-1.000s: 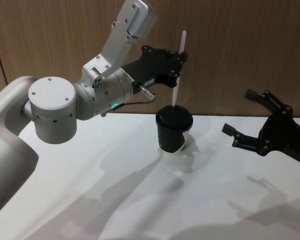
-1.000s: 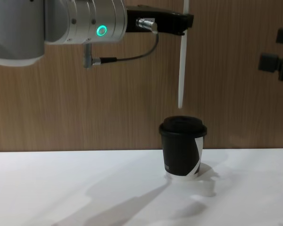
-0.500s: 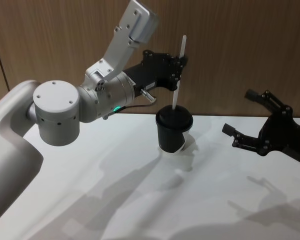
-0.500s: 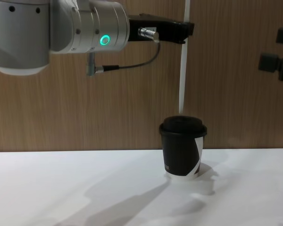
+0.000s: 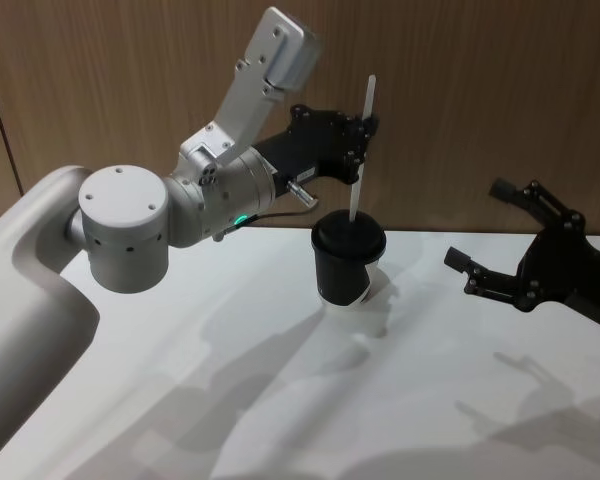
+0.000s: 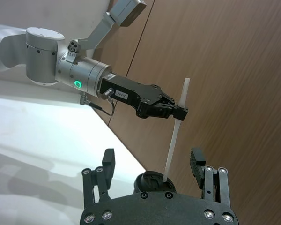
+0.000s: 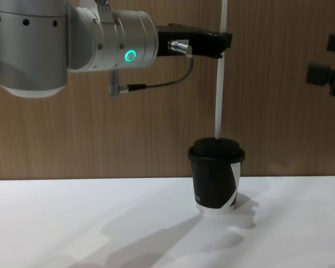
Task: Pick up the straw with one hand, pass it to the other hand, and insert it into the cup.
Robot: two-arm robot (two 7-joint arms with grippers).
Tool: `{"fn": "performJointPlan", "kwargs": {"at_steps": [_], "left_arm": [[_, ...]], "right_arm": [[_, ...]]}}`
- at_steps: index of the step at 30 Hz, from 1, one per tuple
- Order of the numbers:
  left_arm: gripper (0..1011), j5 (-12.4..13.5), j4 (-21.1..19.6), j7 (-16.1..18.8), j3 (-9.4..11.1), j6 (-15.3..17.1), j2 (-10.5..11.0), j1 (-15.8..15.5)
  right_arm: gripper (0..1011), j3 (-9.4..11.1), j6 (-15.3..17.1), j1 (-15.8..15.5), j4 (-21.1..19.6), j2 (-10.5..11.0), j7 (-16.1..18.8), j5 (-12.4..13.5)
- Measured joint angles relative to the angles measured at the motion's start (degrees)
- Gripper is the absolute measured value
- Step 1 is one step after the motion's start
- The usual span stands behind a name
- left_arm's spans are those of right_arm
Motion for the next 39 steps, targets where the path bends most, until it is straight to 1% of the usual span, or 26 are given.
{"fn": "performJointPlan", "kwargs": {"at_steps": [26, 39], "left_arm": [[12, 2.41, 5.82, -0.56, 0.37, -3.07, -3.6, -1.19], [11, 2.85, 7.13, -0.44, 0.04, -2.76, -4.9, -1.17]], "right_arm": [[1001, 0.0, 0.0, 0.0, 0.0, 0.0, 0.0, 0.0], [1001, 0.0, 0.0, 0.0, 0.0, 0.0, 0.0, 0.0]]}}
